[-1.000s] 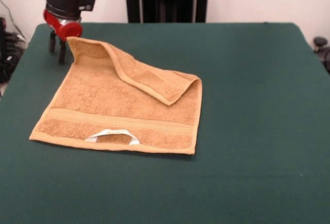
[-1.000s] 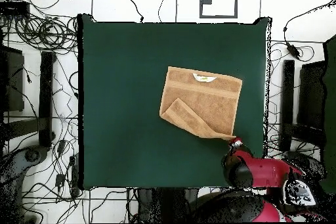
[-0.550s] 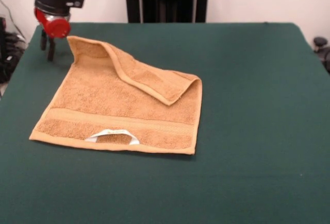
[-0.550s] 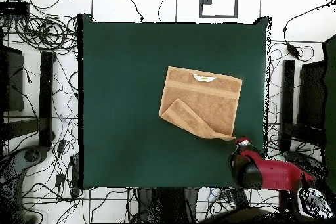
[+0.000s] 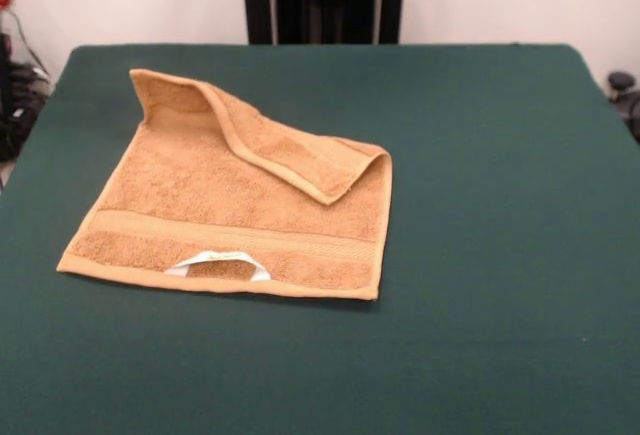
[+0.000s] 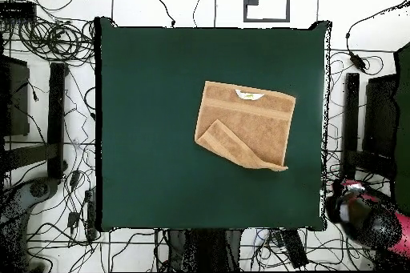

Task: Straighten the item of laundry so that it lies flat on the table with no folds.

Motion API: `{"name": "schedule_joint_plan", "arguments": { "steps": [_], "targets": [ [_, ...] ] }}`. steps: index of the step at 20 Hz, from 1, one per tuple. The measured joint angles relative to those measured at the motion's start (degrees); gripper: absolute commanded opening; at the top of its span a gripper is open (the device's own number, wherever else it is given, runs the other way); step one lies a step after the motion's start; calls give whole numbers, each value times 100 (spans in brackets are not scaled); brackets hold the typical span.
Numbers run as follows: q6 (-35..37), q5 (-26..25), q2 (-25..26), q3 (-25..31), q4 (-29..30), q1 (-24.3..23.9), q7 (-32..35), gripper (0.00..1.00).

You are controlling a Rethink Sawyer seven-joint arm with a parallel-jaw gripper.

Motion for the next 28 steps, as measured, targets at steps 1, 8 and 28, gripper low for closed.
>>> {"name": "schedule_joint_plan", "arguments": {
  "steps": [1,8,28],
  "targets": [
    [442,100,-108,286,-81,-385,-453,100],
    [1248,88,-35,733,-643,-962,-2019,100],
    [777,-52,1892,807,-1999,-271,-2326,100]
  ]
}}
